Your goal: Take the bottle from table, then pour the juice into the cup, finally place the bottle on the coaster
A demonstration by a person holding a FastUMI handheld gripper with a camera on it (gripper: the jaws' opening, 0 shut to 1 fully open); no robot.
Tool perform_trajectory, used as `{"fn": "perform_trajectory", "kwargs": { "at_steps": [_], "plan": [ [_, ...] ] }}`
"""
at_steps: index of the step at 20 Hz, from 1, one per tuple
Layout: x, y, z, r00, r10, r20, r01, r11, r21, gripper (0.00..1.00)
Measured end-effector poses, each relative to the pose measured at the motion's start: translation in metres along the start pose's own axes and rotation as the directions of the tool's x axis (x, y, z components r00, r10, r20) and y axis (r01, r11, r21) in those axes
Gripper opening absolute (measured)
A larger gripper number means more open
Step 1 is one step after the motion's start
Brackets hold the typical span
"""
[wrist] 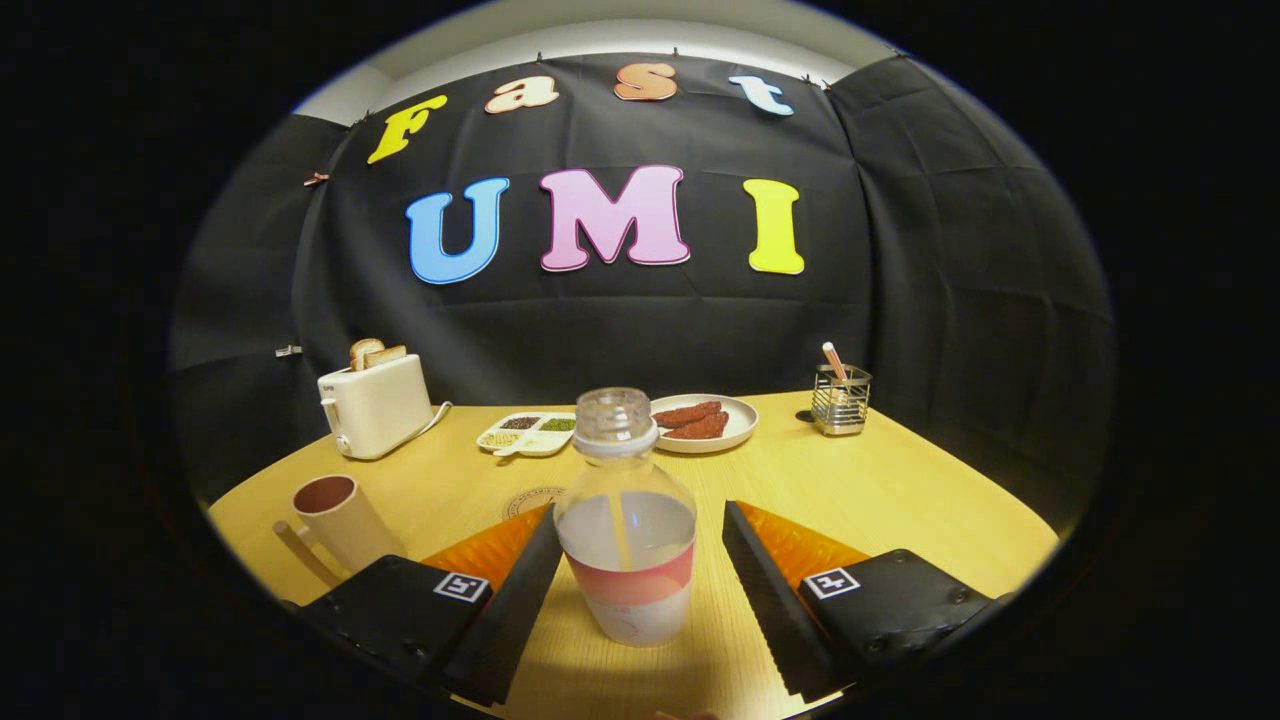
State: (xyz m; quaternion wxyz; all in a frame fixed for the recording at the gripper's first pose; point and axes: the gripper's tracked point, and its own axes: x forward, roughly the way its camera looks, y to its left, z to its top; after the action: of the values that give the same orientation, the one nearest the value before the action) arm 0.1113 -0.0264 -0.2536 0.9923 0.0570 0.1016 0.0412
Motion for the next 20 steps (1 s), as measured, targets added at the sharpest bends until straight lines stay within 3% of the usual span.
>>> {"fn": "perform_trajectory", "kwargs": {
  "at_steps": [10,13,20],
  "plan": [
    [0.026,0.002,-0.022,1.000,0.003,0.029,-0.003,1.000,0.002,0.98],
    [0.032,0.006,-0.019,0.999,0.014,0.053,-0.013,1.000,-0.011,0.83],
    [0.038,0.016,-0.020,0.998,0.065,0.027,-0.062,0.993,-0.104,0.76]
  ]
}}
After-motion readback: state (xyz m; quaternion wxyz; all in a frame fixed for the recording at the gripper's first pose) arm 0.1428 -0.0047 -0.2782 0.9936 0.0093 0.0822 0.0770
